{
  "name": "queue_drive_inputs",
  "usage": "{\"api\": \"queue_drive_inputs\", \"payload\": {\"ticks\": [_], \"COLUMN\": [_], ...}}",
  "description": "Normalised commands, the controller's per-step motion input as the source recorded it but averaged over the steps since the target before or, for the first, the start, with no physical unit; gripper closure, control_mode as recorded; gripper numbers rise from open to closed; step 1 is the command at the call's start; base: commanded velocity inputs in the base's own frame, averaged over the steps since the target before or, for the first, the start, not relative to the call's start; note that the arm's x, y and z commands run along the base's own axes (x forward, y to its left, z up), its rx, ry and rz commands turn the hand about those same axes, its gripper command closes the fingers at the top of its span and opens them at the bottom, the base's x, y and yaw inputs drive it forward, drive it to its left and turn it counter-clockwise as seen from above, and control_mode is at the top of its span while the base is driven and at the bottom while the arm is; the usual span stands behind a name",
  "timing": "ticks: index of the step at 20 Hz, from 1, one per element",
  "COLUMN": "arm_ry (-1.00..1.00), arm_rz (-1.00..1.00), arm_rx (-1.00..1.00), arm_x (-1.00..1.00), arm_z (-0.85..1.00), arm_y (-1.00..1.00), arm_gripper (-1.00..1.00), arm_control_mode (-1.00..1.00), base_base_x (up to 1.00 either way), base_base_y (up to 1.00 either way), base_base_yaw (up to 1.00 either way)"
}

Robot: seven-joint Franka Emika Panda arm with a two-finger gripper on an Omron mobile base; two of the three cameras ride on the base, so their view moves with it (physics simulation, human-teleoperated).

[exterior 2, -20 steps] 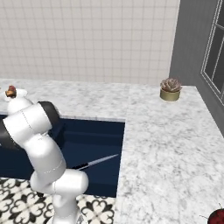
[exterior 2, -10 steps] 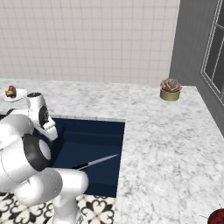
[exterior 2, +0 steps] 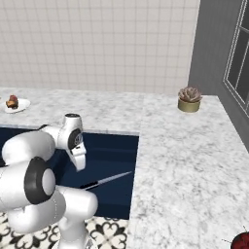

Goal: Pick up the knife from the drawer and place it on the cutting board. Then place the meat from the plate to the cutting board.

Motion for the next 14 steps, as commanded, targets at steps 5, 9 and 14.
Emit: {"api": "queue_drive_inputs", "payload": {"ticks": [5,9,14], "arm_ry": [0.03,0.02,0.0], "arm_rz": [0.01,0.0,0.0], "arm_rx": [-0.05,0.0,-0.01], "arm_x": [0.17,0.21,0.13], "arm_z": [-0.92,-0.28,-0.54], "arm_y": [-0.64,-0.16,0.0], "arm_gripper": [-1.0,-1.0,-1.0], "arm_control_mode": [-1.0,-1.0,-1.0], "base_base_x": [0.0,0.0,0.0], "base_base_y": [0.0,0.0,0.0], "base_base_yaw": [0.0,0.0,0.0]}}
